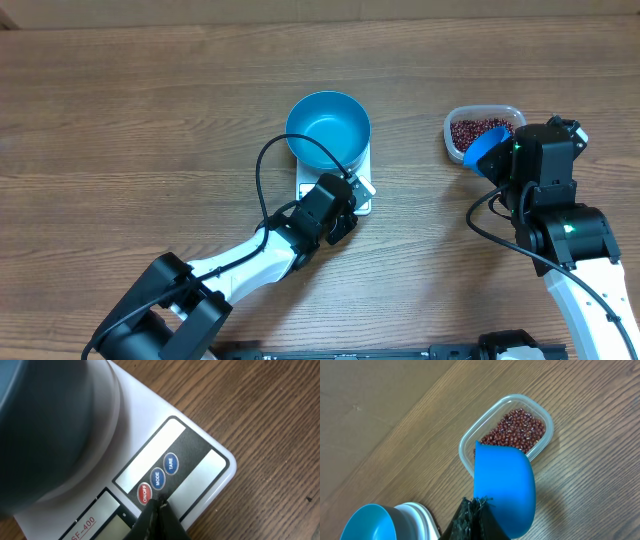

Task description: Scoop item into bowl and weigh 150g on scale

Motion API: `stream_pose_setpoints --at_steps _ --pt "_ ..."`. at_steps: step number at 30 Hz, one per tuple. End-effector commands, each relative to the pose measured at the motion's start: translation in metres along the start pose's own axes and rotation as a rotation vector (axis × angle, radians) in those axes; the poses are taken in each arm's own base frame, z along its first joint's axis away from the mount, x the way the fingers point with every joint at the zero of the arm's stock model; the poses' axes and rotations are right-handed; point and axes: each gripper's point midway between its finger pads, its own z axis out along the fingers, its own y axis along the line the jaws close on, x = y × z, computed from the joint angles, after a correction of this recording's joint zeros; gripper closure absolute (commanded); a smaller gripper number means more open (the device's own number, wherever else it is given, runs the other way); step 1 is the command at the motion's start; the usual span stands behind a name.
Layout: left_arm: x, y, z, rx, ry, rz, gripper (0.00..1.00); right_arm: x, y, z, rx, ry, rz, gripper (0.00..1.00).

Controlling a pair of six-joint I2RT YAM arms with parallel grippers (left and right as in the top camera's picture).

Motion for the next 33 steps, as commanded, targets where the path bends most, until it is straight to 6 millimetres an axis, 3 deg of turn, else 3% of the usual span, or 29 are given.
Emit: stream_pose_setpoints --at_steps 1,11,33 --pt "0.0023 0.0063 0.0038 -0.006 -0.002 0.006 0.96 -0.0114 0.0108 -0.0095 -0.036 -0.032 0.002 0.96" --pt "-0.0035 0.0161 0.0045 0.0 -0.037 -0.022 0.96 -0.0113 0.0109 -0.0093 -0.036 -0.031 0.001 0.96" --pt "-0.0047 0.0073 0.0043 0.048 -0.047 0.058 0.96 -0.0113 0.0109 -0.0093 -0.036 -0.031 0.002 0.96"
